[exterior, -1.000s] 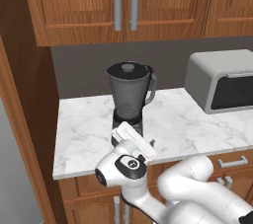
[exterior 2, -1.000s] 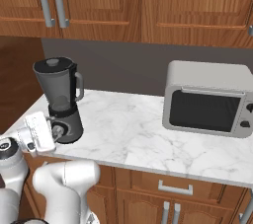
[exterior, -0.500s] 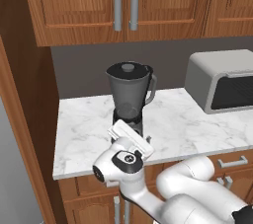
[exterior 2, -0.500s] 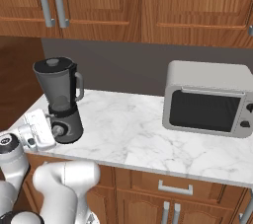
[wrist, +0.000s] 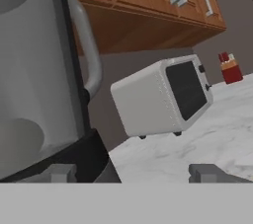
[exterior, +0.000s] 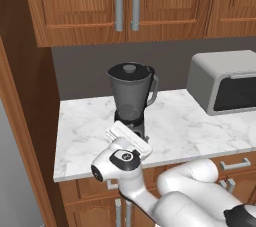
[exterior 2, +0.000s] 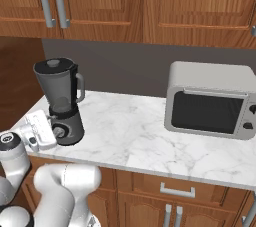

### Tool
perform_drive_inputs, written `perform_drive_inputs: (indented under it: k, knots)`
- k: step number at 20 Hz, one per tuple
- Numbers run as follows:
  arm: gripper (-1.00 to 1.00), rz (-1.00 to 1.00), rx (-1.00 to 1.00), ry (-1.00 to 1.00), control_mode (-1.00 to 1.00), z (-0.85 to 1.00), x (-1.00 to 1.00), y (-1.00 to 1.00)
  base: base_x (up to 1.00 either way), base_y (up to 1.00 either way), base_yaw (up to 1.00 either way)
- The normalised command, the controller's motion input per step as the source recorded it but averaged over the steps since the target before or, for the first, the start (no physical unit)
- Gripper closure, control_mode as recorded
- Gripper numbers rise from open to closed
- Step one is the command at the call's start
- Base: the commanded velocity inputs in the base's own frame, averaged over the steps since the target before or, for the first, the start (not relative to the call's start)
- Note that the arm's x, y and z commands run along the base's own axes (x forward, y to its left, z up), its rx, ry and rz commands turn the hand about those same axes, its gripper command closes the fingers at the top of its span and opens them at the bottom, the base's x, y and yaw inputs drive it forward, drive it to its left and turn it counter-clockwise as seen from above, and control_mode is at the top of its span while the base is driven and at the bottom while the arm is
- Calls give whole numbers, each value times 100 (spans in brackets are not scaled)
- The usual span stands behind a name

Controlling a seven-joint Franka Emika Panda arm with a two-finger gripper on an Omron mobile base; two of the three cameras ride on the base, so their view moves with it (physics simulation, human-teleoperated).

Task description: Open the blender lid, put the kiwi in the blender, close the lid, and start the blender.

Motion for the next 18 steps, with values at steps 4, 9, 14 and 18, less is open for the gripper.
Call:
perform_drive_inputs:
  k: [4, 9, 14, 18]
  knots:
    - [-100, 5, 0, 0, -100, -23, 8, 0, 0, 0, 0]
    - [-100, 7, 0, -1, -100, -15, 21, 0, 0, 0, 0]
    - [-100, 12, 0, -7, -100, -16, 32, -4, 0, 0, 0]
    - [-100, 18, 0, -10, -100, -20, 38, -14, 0, 0, 0]
